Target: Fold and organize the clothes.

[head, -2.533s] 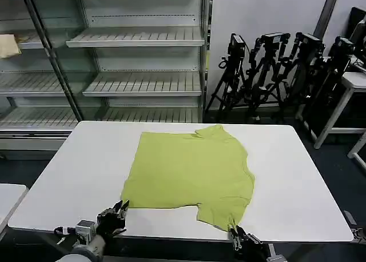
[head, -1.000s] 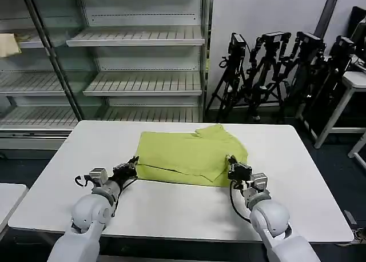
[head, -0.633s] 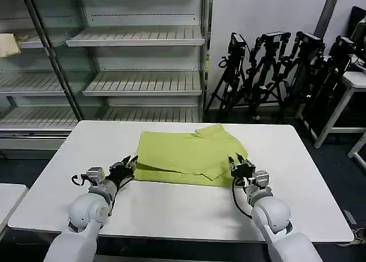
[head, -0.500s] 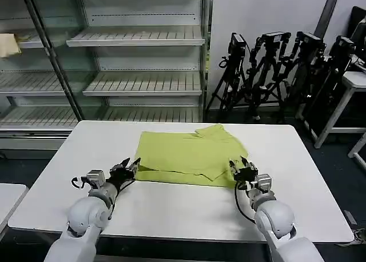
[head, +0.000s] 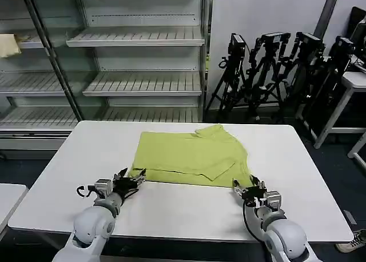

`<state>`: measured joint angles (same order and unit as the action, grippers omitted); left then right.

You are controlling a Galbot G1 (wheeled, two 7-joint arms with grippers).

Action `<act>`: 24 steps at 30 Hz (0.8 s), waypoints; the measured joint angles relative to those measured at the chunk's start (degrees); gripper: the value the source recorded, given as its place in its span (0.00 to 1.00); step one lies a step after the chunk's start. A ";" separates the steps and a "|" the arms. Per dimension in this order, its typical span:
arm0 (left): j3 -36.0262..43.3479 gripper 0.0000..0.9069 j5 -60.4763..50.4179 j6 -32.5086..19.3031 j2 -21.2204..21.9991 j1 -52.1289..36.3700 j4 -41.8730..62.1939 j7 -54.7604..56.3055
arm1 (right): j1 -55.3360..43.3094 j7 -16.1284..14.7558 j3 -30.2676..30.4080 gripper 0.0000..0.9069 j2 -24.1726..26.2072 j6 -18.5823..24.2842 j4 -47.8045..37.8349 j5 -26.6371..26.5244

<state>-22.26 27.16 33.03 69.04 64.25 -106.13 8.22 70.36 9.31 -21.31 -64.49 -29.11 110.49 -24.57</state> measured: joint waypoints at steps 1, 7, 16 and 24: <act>0.18 0.02 -0.17 0.02 0.00 0.00 0.17 -0.02 | 0.10 0.02 -0.11 0.00 0.07 -0.10 0.02 -0.22; 0.62 0.01 -1.14 0.12 -0.11 0.02 0.91 -0.05 | 0.49 0.19 -0.36 0.00 0.31 -0.67 0.19 -1.50; 0.80 0.01 -2.70 0.12 -0.78 1.42 0.31 -0.82 | 1.65 0.14 -0.52 0.00 0.46 -0.74 1.30 -2.17; -0.80 0.00 -5.06 0.06 -1.80 6.69 -4.17 -2.00 | 5.45 -0.23 -1.55 0.00 0.57 -0.58 5.53 -1.56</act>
<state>-23.05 22.10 33.09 67.25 70.94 -110.30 6.22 75.80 9.08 -22.86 -63.92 -29.69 116.03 -26.14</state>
